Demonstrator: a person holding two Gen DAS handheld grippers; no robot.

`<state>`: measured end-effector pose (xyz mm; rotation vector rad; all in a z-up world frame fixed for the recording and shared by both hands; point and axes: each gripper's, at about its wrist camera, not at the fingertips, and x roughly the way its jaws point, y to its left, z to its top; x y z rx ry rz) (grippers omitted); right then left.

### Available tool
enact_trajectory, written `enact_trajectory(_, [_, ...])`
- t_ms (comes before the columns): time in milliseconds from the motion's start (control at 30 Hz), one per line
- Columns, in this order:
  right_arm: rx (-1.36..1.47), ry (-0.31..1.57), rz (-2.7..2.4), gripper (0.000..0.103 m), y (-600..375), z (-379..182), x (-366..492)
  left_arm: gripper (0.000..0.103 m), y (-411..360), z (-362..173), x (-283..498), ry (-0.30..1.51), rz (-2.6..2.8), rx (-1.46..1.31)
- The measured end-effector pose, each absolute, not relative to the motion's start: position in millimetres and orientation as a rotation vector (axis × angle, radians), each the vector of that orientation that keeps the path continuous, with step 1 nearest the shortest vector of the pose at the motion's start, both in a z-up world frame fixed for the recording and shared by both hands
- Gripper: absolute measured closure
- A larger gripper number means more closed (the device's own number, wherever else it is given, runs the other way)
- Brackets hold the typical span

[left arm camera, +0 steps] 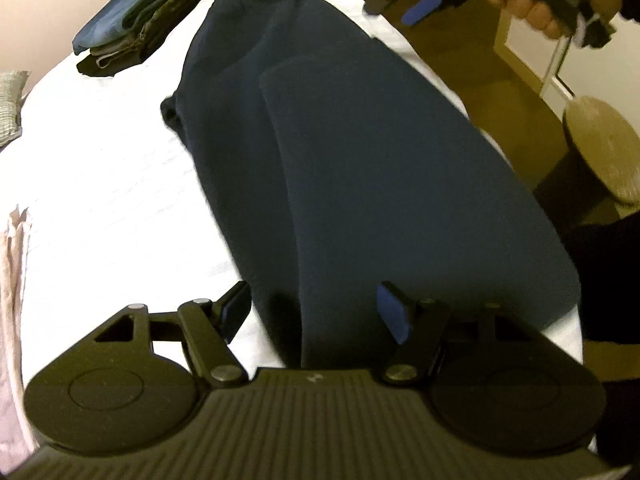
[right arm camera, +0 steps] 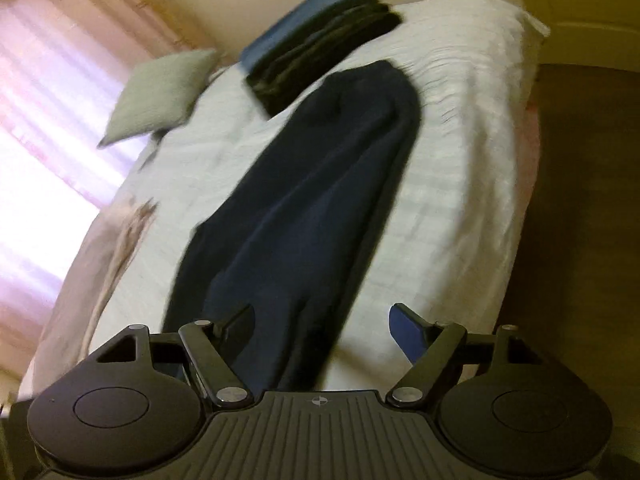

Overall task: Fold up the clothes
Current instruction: 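Lay the held waistband back along the sweatpants with the right gripper, then move both grippers over the end of the navy sweatpants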

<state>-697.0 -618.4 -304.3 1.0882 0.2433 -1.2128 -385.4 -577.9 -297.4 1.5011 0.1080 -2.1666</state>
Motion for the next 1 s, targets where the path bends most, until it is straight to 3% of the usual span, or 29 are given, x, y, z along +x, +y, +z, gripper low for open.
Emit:
enact_trajectory(267, [0.763,0.542,-0.914,0.026,-508,-280,-569,0.037,-546,-291,-323,0.030,-2.201,1.481])
enact_trajectory(433, [0.461,0.754,-0.712,0.026,-456,-292,-500,0.037,-508,-281,-305,-0.295,-2.303,1.447])
enact_trajectory(533, [0.401,0.797,-0.660,0.026,-445,-306,-483,0.036,-485,-283,-303,-0.533,-2.393,1.449])
enact_trajectory(600, [0.427,0.778,-0.674,0.026,-447,-310,-482,0.036,-481,-290,-307,-0.600,-2.426,1.471])
enact_trajectory(667, [0.494,0.733,-0.718,0.026,-455,-307,-487,0.036,-488,-294,-311,-0.542,-2.447,1.466])
enact_trajectory(733, [0.546,0.698,-0.757,0.026,-466,-300,-492,0.036,-506,-294,-309,-0.373,-2.457,1.445])
enact_trajectory(900, [0.589,0.709,-0.786,0.026,-495,-291,-501,0.036,-540,-285,-291,-0.143,-2.408,1.403])
enact_trajectory(1000, [0.603,0.759,-0.749,0.026,-511,-291,-502,0.036,-561,-272,-281,0.096,-2.465,1.344])
